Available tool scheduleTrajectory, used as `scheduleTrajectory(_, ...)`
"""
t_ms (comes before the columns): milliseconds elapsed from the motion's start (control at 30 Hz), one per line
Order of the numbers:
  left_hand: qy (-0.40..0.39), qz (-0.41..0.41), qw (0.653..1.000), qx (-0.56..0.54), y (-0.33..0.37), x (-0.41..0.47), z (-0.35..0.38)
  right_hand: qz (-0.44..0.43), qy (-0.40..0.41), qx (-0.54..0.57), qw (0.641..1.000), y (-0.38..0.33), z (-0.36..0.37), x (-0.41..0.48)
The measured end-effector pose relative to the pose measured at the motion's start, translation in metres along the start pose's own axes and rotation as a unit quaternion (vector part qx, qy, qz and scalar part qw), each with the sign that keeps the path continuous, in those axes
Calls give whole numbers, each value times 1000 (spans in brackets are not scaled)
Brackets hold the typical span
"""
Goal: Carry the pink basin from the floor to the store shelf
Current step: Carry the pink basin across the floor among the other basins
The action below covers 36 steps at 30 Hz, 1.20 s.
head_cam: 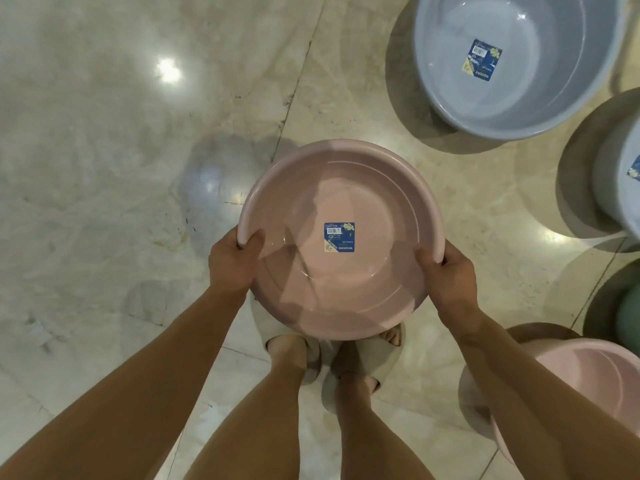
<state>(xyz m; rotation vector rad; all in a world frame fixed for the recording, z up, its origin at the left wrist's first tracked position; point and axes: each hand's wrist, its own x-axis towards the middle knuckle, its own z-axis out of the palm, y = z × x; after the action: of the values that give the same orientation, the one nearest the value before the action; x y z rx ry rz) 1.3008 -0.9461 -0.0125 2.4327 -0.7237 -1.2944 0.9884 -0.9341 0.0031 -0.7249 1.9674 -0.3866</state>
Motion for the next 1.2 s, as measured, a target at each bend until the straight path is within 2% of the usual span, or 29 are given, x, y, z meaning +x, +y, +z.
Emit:
scheduleTrajectory(133,-7,3,1000,10,4,2,-4,47,-38,52,997,-3,-8,5)
scheduleTrajectory(333,-26,9,1000,7,41,-22,-33,51,-29,60,996,-47,-39,-25)
scheduleTrajectory(767,-32,55,998,17,220,-84,-112,45,28,87,995,-209,-140,-93)
scheduleTrajectory(933,-36,101,994,37,280,-75,-100,34,46,111,992,-234,-162,-69)
scheduleTrajectory(1200,-28,101,993,63,359,-45,-25,58,56,127,989,-247,-206,16)
